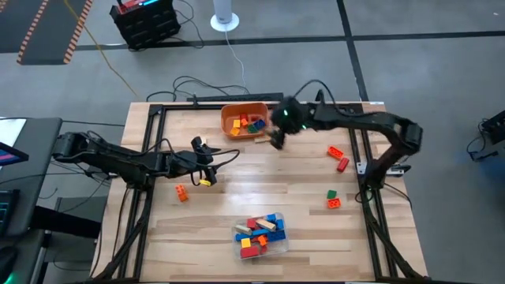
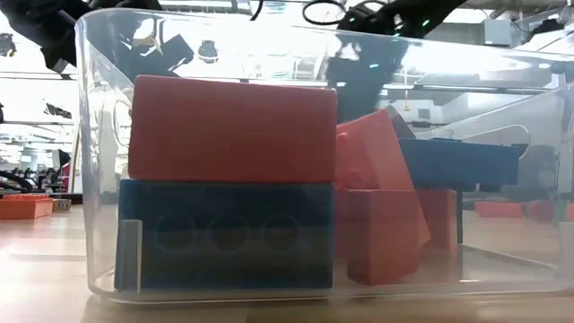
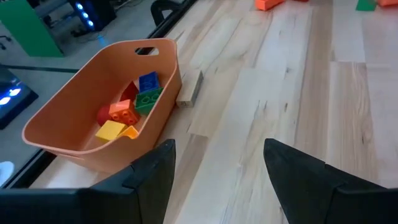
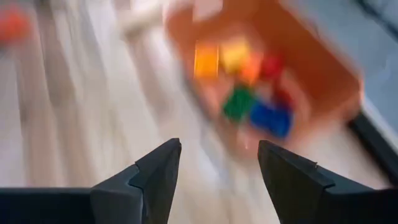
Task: Sort blocks by size
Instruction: Put the small green game piece into the orange bin
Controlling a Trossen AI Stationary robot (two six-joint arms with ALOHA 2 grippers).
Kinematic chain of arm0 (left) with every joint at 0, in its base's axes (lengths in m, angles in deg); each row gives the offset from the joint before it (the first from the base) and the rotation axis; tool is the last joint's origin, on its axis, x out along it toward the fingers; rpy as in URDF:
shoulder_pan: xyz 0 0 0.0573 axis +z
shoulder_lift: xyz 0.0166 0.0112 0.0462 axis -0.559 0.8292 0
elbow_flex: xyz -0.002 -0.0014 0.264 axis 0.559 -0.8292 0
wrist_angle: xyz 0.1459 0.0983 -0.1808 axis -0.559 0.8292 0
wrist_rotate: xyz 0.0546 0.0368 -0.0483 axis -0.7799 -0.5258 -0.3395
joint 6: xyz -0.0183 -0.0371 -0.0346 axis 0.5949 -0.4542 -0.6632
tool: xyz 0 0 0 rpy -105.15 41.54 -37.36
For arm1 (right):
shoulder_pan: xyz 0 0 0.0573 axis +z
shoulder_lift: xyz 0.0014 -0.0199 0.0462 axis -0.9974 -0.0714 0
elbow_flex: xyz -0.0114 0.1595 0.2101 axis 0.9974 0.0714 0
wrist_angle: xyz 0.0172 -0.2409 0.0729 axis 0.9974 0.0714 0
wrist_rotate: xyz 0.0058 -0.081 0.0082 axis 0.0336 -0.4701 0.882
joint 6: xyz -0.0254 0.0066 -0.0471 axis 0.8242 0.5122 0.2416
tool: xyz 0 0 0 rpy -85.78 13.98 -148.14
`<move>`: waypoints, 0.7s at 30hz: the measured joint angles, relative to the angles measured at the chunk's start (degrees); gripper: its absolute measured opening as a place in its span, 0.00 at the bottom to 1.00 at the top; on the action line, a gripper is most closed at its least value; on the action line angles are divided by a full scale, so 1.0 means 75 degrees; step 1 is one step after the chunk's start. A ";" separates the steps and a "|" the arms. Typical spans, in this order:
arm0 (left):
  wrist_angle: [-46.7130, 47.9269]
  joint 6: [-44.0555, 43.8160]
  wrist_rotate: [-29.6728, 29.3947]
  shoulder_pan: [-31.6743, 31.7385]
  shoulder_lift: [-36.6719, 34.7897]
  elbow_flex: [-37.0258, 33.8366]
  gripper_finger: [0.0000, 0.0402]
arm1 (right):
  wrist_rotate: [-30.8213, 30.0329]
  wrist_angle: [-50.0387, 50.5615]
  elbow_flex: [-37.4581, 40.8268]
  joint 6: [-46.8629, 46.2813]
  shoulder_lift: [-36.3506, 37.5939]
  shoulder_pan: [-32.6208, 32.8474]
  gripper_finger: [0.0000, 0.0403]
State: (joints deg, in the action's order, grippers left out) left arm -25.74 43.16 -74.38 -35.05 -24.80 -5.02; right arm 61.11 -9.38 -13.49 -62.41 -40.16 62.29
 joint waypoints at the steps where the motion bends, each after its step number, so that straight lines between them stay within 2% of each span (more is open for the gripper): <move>1: -0.0004 -0.0009 0.0000 -0.0006 0.0000 0.0000 0.59 | -0.0195 0.0555 0.0130 -0.0052 0.0228 0.0143 0.62; 3: -0.0018 -0.0024 0.0000 -0.0013 -0.0001 0.0000 0.59 | -0.0444 0.1488 0.0526 -0.0340 0.0659 0.0421 0.62; 7: -0.0044 -0.0146 0.0045 -0.0067 -0.0002 0.0000 0.59 | -0.0453 0.3153 0.1563 -0.1412 0.1477 0.1016 0.62; 13: -0.0026 -0.0172 0.0055 -0.0210 0.0000 0.0000 0.59 | -0.0450 0.5584 0.2358 -0.4305 0.2488 0.2582 0.62; 16: -0.0032 -0.0172 0.0055 -0.0216 0.0000 0.0000 0.59 | -0.0483 0.5905 0.2492 -0.5567 0.2758 0.3570 0.62; 21: -0.0022 -0.0178 0.0066 -0.0227 -0.0001 0.0000 0.59 | -0.0793 0.5830 0.2921 -0.6655 0.2729 0.4896 0.62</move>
State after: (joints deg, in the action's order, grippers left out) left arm -25.91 41.83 -73.89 -36.75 -24.81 -5.02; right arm 55.16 34.34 8.42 -112.32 -19.69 99.01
